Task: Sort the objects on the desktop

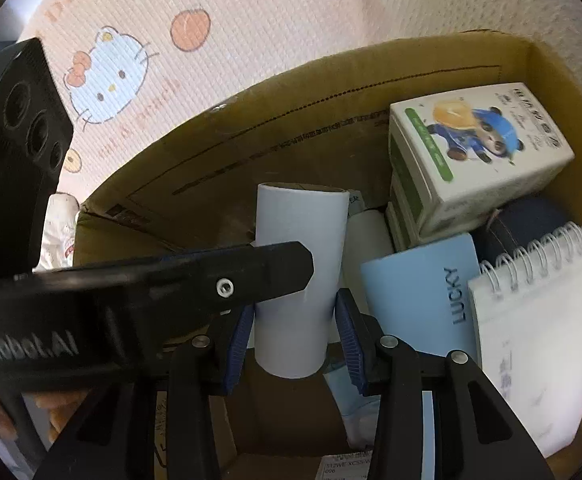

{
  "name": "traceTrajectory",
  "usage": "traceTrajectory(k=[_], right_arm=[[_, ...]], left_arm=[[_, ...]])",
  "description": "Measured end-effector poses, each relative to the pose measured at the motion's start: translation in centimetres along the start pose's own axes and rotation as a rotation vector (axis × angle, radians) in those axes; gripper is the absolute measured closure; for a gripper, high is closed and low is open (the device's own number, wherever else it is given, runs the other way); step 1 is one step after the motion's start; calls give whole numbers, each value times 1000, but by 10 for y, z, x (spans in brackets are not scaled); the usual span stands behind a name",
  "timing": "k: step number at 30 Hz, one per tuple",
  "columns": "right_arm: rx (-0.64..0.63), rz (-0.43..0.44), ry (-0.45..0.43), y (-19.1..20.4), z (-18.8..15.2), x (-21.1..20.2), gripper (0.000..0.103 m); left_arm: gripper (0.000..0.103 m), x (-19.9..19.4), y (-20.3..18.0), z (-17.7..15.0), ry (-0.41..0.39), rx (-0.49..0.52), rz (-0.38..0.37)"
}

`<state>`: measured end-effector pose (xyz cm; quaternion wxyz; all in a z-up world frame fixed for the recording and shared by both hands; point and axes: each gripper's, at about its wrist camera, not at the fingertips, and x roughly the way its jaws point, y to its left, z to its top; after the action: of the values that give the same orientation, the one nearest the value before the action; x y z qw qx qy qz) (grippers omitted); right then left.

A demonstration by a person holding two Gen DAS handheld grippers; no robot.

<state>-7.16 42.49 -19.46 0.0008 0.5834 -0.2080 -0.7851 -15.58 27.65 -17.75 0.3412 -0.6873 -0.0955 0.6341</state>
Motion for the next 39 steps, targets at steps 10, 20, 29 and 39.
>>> traceTrajectory(k=[10, 20, 29, 39], right_arm=[[-106, -43, 76, 4, 4, 3, 64], [-176, -99, 107, 7, -5, 9, 64], [-164, -97, 103, -3, -10, 4, 64], [-194, -163, 19, -21, -28, -48, 64]], left_arm=[[67, -1, 12, 0, 35, -137, 5], [93, 7, 10, -5, 49, -149, 61], [93, 9, 9, -6, 64, -92, 59], [69, 6, 5, -10, 103, -105, 9]])
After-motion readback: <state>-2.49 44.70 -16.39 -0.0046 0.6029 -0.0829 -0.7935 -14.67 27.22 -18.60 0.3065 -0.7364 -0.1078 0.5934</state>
